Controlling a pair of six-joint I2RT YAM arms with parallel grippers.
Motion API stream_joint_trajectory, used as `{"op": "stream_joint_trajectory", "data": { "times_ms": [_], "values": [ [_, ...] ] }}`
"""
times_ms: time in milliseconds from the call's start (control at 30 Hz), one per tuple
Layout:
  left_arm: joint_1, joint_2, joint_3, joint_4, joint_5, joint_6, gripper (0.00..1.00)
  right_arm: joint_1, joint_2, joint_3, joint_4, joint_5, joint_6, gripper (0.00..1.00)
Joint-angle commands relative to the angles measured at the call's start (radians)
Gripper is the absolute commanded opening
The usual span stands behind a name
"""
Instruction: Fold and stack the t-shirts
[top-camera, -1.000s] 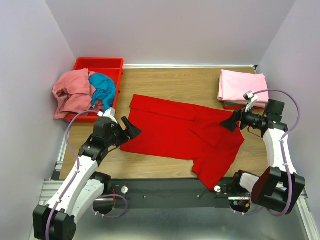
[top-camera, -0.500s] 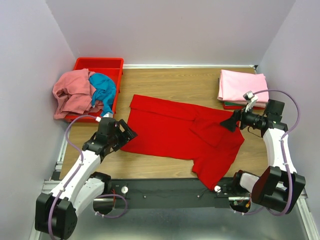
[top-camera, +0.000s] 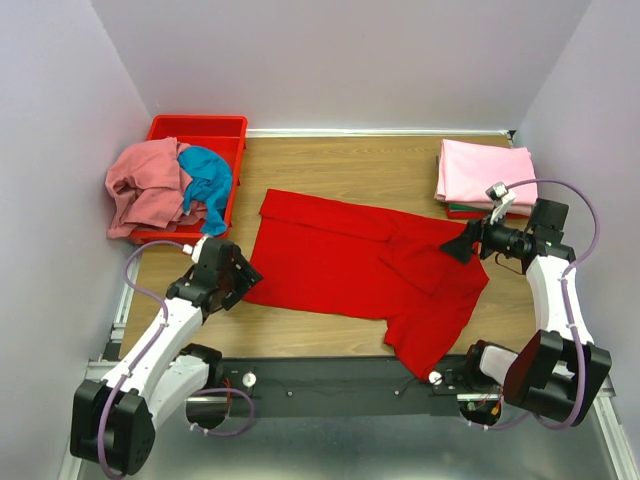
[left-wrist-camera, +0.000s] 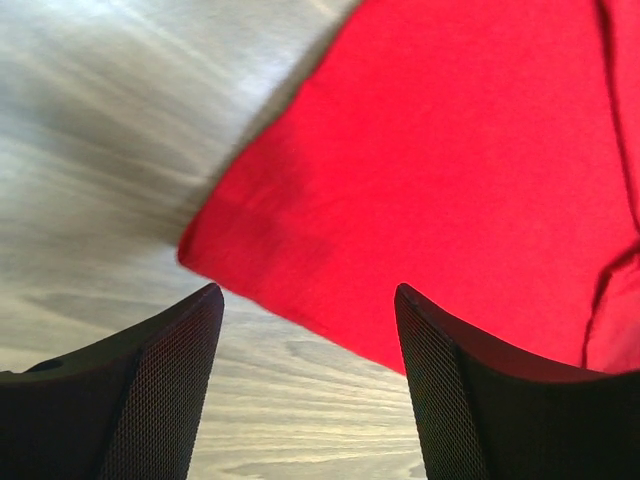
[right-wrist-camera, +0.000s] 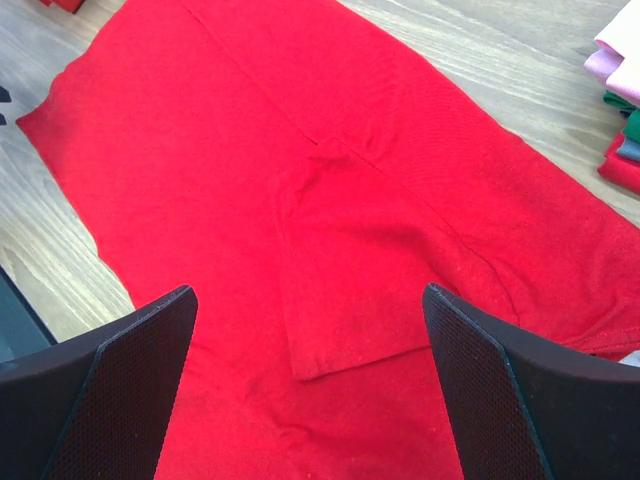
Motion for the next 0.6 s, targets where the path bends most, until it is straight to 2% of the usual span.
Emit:
{"op": "stream_joint_trajectory", "data": {
  "times_ms": [0, 100, 300, 567],
  "values": [
    [-0.012, -0.009, 0.029, -0.078, -0.07, -0.034, 0.73, -0.004, 0.007, 0.012, -0.02, -0.017, -0.004, 1.0],
    [-0.043, 0.011, 0.033, -0.082, -0.082, -0.063, 0.66, -0.005, 0.004, 0.015, -0.019, -0.02, -0.001, 1.0],
    [-0.06, 0.145, 0.049, -0.052, -0.16, -0.071, 0.62, -0.004, -0.013, 0.015, -0.019, -0.015, 0.002, 1.0],
    [-0.066, 0.145, 0.047, -0.049, -0.189, -0.094, 0.61, -0.004, -0.013, 0.018, -0.022, -0.02, 0.005, 1.0]
  ]
}}
